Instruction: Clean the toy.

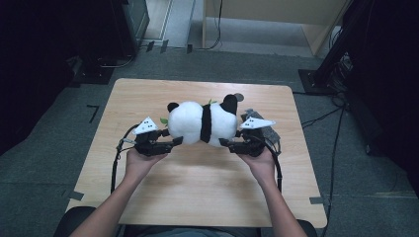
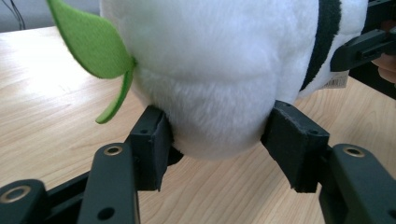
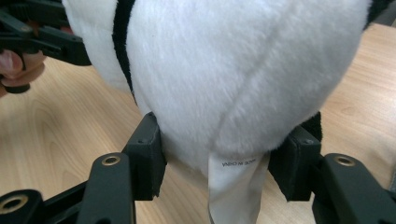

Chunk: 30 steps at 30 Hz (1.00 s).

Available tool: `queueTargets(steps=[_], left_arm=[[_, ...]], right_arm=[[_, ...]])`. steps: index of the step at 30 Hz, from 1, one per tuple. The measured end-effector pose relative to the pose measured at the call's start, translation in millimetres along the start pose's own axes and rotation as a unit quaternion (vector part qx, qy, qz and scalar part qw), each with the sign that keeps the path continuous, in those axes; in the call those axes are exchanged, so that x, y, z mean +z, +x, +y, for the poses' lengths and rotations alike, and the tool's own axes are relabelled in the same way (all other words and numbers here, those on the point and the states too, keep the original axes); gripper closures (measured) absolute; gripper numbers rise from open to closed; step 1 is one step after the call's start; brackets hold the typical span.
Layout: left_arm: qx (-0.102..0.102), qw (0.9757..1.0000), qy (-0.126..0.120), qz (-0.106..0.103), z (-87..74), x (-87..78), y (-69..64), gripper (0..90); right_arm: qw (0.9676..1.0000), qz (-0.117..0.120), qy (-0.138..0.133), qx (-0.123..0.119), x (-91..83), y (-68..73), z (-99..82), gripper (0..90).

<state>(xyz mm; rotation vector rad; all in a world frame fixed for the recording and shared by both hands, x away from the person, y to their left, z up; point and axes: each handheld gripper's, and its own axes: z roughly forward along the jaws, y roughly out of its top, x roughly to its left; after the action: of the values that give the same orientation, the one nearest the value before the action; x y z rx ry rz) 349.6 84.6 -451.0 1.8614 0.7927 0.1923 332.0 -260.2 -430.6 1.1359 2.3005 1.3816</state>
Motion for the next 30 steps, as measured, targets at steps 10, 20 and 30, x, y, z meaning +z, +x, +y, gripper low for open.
queueTargets(steps=[10, 20, 30], left_arm=[[-0.026, 0.9995, 0.010, -0.018, -5.0, -1.8, 1.4, 42.1], [-0.058, 0.9976, 0.037, -0.002, -12.3, -3.8, 6.3, 42.1], [-0.065, 0.9964, 0.052, 0.016, -19.2, -10.4, 3.8, 41.7]], right_arm=[[0.9968, 0.033, -0.013, 0.072, -10.3, -4.8, 2.1, 38.7], [0.9972, 0.026, 0.025, 0.066, -1.7, 1.0, 1.5, 33.9], [0.9947, 0.028, 0.066, 0.074, 9.3, 7.6, 2.4, 31.9]])
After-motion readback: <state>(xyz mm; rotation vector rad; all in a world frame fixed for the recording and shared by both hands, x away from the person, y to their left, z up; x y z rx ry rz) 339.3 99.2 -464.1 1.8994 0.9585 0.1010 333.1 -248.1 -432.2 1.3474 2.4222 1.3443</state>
